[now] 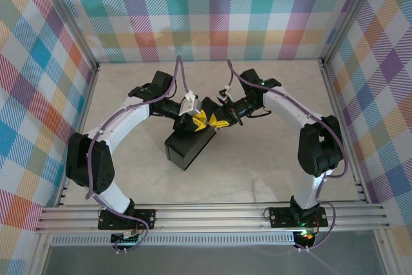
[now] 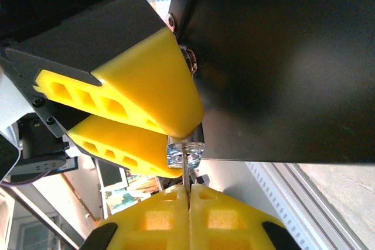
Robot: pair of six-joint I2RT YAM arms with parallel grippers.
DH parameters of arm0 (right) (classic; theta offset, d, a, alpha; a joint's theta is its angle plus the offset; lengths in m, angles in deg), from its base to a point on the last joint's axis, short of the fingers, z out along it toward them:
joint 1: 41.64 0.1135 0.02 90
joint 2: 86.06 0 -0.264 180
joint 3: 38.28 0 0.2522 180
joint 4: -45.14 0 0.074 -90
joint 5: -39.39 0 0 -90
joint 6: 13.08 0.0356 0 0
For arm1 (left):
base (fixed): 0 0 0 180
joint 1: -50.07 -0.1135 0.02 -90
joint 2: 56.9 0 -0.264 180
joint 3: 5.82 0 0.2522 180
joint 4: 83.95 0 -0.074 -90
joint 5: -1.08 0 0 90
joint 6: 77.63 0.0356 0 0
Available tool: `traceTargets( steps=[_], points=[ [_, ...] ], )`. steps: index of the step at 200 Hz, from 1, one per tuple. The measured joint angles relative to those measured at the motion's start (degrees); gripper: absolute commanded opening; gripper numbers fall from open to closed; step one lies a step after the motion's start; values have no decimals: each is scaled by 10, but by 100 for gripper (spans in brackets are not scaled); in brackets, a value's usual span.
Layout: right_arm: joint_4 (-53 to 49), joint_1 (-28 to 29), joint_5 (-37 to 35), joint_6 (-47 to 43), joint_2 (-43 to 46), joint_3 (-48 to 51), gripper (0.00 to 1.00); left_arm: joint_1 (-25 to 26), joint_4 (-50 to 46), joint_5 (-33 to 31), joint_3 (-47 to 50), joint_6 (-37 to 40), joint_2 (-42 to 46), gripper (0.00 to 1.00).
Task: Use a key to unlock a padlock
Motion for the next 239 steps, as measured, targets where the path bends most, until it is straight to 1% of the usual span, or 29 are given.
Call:
traceTargets(
  steps=[16, 49, 78, 162, 197, 239],
  points=[
    [9, 5, -14, 25, 8, 4, 0, 0, 0, 0, 0, 0, 0, 22],
    [71, 8, -29, 70, 37, 50, 0, 1, -2, -4, 0, -1, 0, 21],
    [108, 4, -31, 88, 55, 77, 0, 4, -5, -4, 0, 2, 0, 21],
    [115, -6, 18, 46, 47, 81, 1, 1, -21, 19, -5, 27, 0, 20],
    [114, -14, 20, 44, 46, 81, 0, 1, -22, 23, -9, 36, -1, 20],
    [115, 0, 8, 56, 40, 73, 0, 1, -39, 26, -10, 42, -5, 20]
  ],
)
